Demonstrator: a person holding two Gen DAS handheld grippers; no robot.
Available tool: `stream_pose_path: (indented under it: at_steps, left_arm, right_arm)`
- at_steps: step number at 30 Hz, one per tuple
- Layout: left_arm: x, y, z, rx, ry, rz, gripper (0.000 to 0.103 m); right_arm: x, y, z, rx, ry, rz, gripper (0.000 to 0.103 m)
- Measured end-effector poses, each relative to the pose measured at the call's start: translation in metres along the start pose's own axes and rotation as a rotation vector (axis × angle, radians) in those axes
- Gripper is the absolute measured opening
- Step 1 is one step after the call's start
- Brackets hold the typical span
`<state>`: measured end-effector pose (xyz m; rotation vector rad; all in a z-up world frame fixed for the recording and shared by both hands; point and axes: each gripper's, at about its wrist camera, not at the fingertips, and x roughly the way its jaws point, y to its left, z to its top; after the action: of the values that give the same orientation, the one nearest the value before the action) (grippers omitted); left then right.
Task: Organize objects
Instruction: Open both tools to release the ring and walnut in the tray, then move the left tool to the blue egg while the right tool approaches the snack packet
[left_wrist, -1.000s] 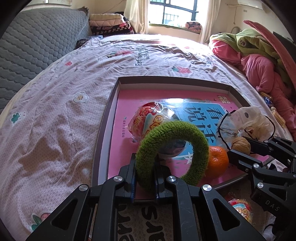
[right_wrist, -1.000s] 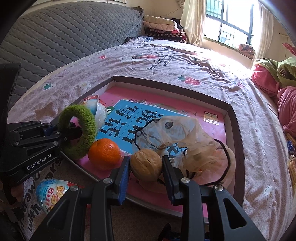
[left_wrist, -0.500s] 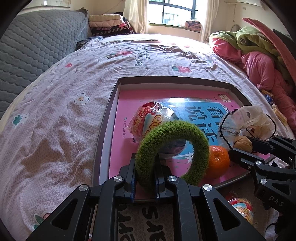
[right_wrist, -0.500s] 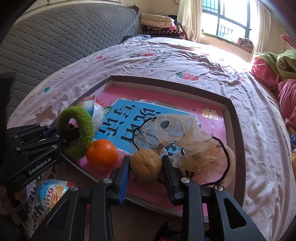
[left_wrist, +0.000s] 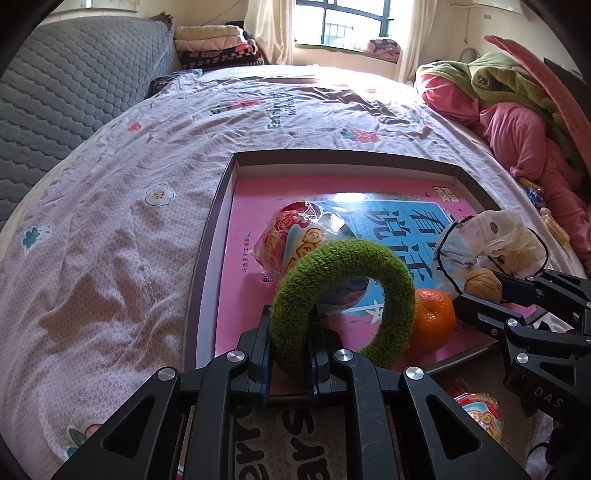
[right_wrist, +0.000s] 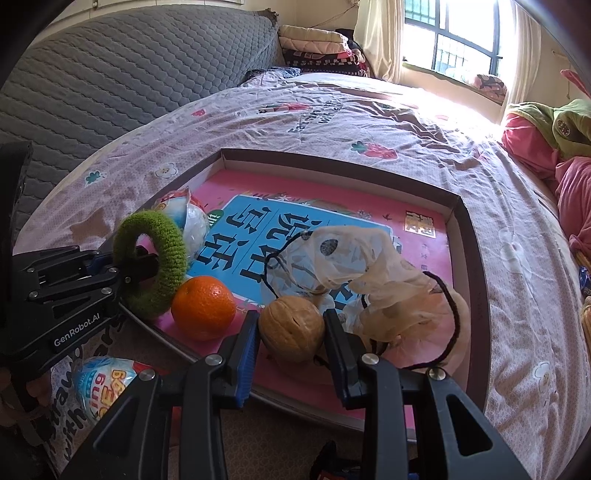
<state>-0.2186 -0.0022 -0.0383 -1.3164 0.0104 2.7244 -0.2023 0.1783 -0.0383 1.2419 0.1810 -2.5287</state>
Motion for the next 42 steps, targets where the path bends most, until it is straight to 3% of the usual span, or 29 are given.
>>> stream_pose_path:
  at_steps: [7, 13, 16, 21, 42]
  left_arm:
    - [-0.003, -0.002, 0.002, -0.001, 0.014, -0.016, 0.016]
    - [-0.007, -0.005, 0.002, 0.005, 0.029, -0.023, 0.024]
    - [-0.009, -0.005, 0.002, 0.003, 0.027, -0.024, 0.030]
    - [-0.020, -0.005, 0.001, 0.001, 0.023, -0.024, 0.049]
    - [-0.081, 0.000, -0.006, -0.057, -0.072, -0.032, 0.052]
  right_arm:
    - [-0.001, -0.004, 0.001, 0.018, 0.008, -0.002, 0.035]
    - [-0.006, -0.005, 0.001, 0.020, 0.010, -0.002, 0.045]
    - [-0.008, -0.004, 0.001, 0.016, 0.013, -0.007, 0.048]
    - [-0.015, -0.003, 0.001, 0.011, 0.003, -0.018, 0.054]
    - [-0.066, -0.006, 0.003, 0.031, -0.092, -0.008, 0.056]
